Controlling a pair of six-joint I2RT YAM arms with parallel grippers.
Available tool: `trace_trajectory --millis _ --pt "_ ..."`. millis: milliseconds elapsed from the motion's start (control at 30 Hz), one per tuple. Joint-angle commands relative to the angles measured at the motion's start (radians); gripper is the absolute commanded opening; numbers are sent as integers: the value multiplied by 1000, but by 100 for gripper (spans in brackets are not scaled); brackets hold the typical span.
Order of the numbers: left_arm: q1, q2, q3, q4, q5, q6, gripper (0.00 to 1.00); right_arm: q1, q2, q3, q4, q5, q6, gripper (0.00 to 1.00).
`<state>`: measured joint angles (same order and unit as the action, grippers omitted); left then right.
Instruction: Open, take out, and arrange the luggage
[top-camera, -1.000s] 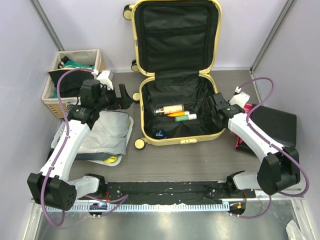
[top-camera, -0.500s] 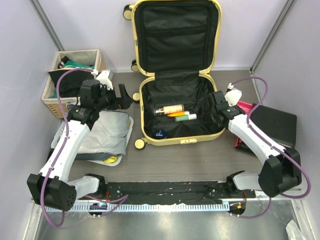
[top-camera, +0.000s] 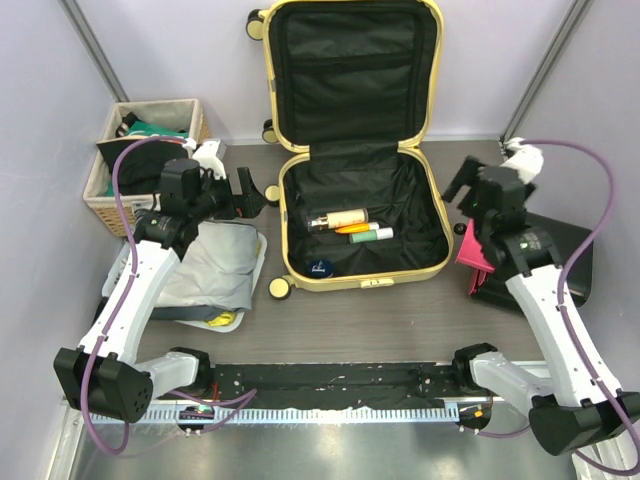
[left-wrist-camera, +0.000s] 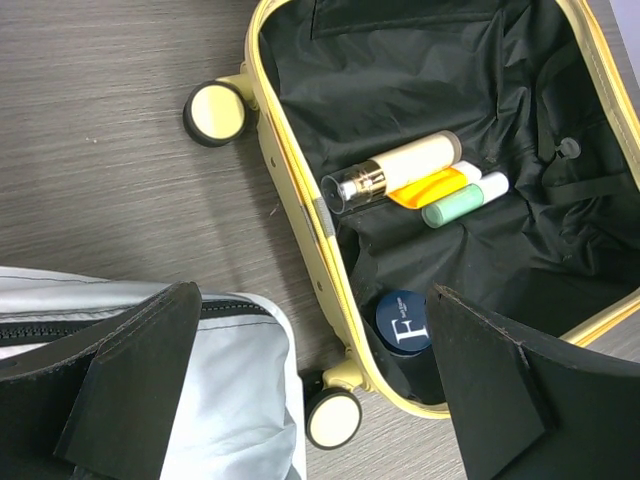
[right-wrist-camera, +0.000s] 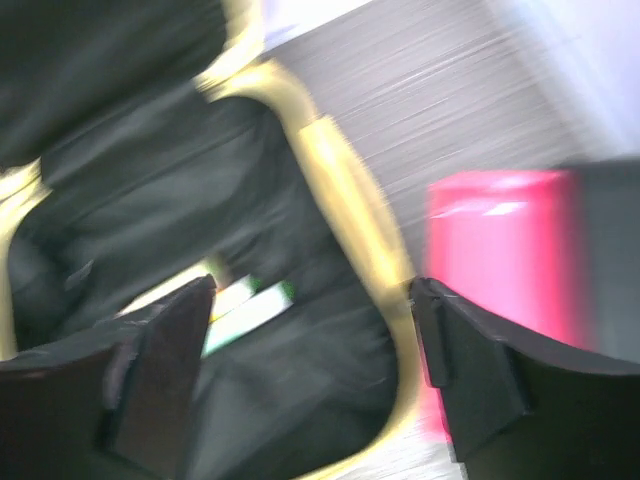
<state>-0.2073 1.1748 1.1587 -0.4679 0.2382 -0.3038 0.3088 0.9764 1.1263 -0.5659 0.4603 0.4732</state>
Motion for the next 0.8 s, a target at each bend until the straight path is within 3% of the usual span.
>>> trace_trajectory --millis 0,67,133,233,433,567,767 --pt "2 -27 6 46 24 2 100 -172 21 113 -160 165 -195 96" --pt "2 -27 4 48 29 3 100 -232 -1 93 -151 195 -252 100" --pt "2 -29 4 49 32 2 100 -367 -2 72 -117 178 -291 99" --pt "2 -29 4 51 44 3 100 -586 -2 29 -75 46 -309 100" --pt "2 -24 4 58 87 -8 100 -791 -15 -97 93 -34 -220 100" --pt "0 -24 -4 71 102 -14 100 -881 4 -155 150 -19 -199 100" --pt "0 -24 -8 72 93 -11 100 -902 -21 -252 277 55 -237 100"
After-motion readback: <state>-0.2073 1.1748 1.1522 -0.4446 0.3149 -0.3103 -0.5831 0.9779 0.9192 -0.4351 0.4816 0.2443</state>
